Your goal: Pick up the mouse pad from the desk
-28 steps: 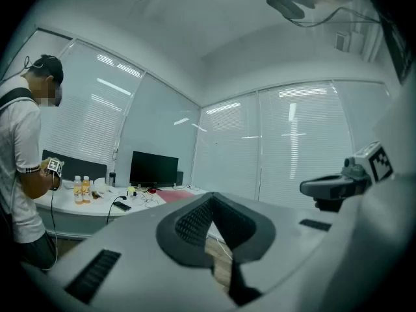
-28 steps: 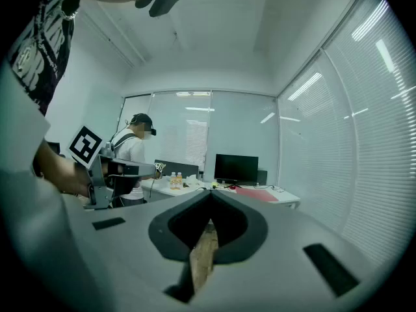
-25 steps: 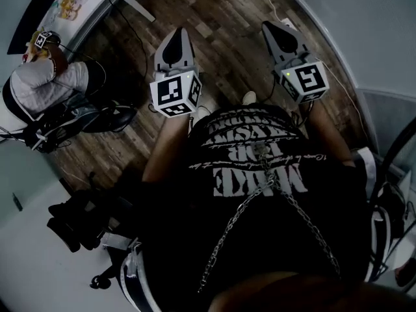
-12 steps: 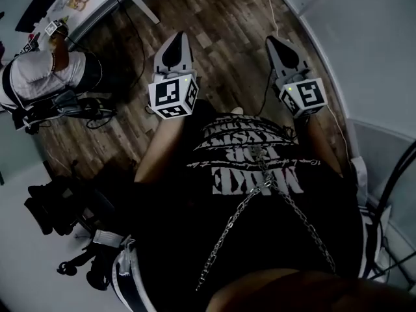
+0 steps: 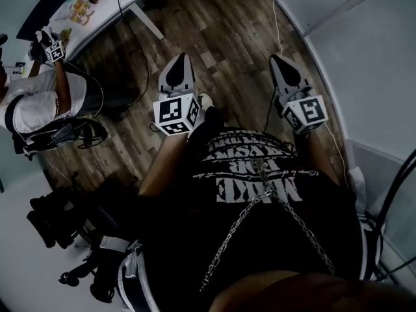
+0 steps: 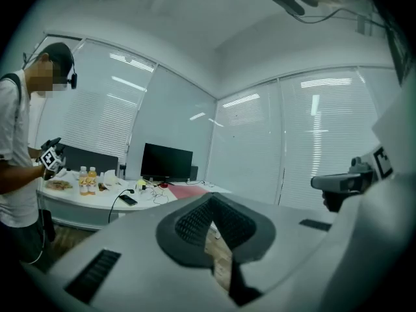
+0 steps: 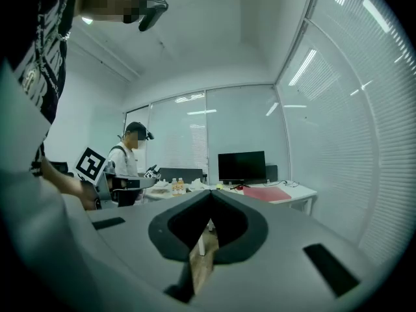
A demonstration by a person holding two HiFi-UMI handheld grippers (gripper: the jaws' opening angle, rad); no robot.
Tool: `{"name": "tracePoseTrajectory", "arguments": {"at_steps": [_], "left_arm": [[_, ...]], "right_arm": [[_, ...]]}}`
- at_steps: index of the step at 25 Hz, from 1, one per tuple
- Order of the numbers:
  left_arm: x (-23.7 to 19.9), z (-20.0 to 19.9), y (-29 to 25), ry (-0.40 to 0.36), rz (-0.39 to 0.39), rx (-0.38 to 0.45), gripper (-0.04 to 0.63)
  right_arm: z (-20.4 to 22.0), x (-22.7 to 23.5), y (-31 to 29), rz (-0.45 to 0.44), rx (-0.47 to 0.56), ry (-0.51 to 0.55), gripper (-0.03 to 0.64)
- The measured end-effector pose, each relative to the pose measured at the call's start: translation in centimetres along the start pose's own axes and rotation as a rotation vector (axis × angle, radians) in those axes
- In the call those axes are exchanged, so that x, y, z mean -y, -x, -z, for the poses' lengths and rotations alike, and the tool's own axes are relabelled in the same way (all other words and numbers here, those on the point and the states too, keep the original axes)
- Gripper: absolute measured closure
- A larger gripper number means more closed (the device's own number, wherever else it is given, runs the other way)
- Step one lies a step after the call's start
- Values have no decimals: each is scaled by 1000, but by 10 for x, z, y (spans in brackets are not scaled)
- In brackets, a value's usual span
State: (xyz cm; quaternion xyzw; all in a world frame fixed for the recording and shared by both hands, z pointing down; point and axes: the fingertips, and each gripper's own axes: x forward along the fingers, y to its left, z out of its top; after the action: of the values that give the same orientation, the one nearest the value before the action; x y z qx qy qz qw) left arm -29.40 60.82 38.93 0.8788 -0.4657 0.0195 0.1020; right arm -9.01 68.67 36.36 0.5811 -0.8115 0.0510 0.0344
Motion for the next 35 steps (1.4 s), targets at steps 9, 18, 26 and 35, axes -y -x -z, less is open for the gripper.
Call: {"name": "tracePoseTrajectory", "arguments": {"at_steps": [9, 18, 26, 35], "left_arm": [[-46, -38, -110, 18, 139, 28, 588], [-106, -40, -176, 64, 148, 6, 589], [-91, -31, -233, 116, 211, -35, 589], [-85, -33, -314, 114, 147, -60, 589]], "right_arm": [[-21, 29, -116, 27, -7, -30, 617], [-35, 37, -193, 48, -5, -39, 617], [-42, 91, -206, 122, -23, -34, 617], [-30, 169, -267, 26, -26, -65, 617]]}}
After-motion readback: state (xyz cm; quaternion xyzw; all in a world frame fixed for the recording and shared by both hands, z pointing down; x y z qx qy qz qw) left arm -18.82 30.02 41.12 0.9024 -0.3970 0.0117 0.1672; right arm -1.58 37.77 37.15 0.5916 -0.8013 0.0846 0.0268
